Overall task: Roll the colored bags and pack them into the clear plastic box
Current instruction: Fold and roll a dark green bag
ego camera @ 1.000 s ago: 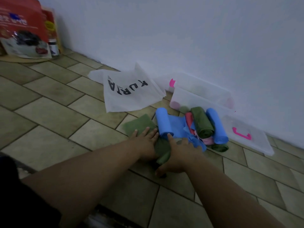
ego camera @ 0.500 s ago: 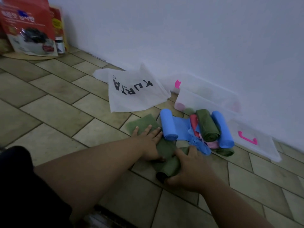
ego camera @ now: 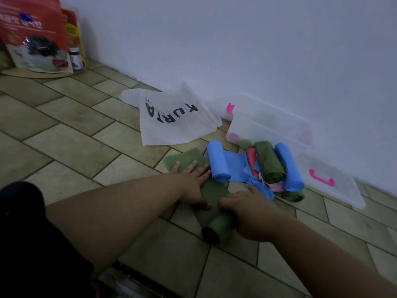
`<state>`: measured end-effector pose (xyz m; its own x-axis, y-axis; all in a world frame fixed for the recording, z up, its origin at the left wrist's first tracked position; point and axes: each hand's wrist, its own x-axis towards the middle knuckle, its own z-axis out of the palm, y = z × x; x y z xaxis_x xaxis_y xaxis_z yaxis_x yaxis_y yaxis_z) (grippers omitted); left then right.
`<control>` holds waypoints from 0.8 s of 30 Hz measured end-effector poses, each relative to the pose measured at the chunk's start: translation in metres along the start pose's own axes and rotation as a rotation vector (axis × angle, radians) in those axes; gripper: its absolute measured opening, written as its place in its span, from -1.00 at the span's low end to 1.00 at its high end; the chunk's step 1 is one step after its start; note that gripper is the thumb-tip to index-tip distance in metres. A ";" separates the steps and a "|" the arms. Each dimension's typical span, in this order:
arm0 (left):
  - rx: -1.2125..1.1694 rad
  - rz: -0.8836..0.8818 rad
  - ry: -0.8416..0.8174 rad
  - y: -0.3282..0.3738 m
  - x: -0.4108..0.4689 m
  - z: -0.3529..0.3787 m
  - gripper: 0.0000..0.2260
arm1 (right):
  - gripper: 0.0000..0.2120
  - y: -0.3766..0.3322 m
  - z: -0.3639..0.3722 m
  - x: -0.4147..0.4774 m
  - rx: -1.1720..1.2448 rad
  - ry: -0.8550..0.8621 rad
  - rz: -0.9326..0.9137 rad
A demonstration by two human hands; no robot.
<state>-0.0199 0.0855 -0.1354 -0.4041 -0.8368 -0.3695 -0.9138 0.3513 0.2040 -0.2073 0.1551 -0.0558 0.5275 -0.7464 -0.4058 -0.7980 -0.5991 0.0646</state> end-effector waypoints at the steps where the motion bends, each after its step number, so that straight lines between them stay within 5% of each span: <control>1: 0.007 0.015 -0.005 -0.002 0.000 -0.001 -0.04 | -0.59 -0.001 -0.003 0.003 0.024 -0.021 0.003; 17: 0.146 0.176 -0.085 -0.017 -0.024 -0.020 -0.14 | -0.79 -0.034 -0.016 0.021 0.393 -0.217 0.057; 21: 0.120 0.154 0.081 -0.004 -0.045 -0.033 -0.14 | -0.77 -0.034 -0.019 0.028 0.494 -0.260 0.085; 24: -0.249 0.084 0.261 0.003 -0.076 -0.042 -0.24 | -0.76 -0.032 -0.014 0.029 0.533 -0.247 0.100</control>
<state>0.0098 0.1324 -0.0685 -0.4242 -0.8994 -0.1053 -0.8270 0.3373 0.4498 -0.1626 0.1489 -0.0567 0.4094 -0.6641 -0.6256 -0.9104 -0.2531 -0.3272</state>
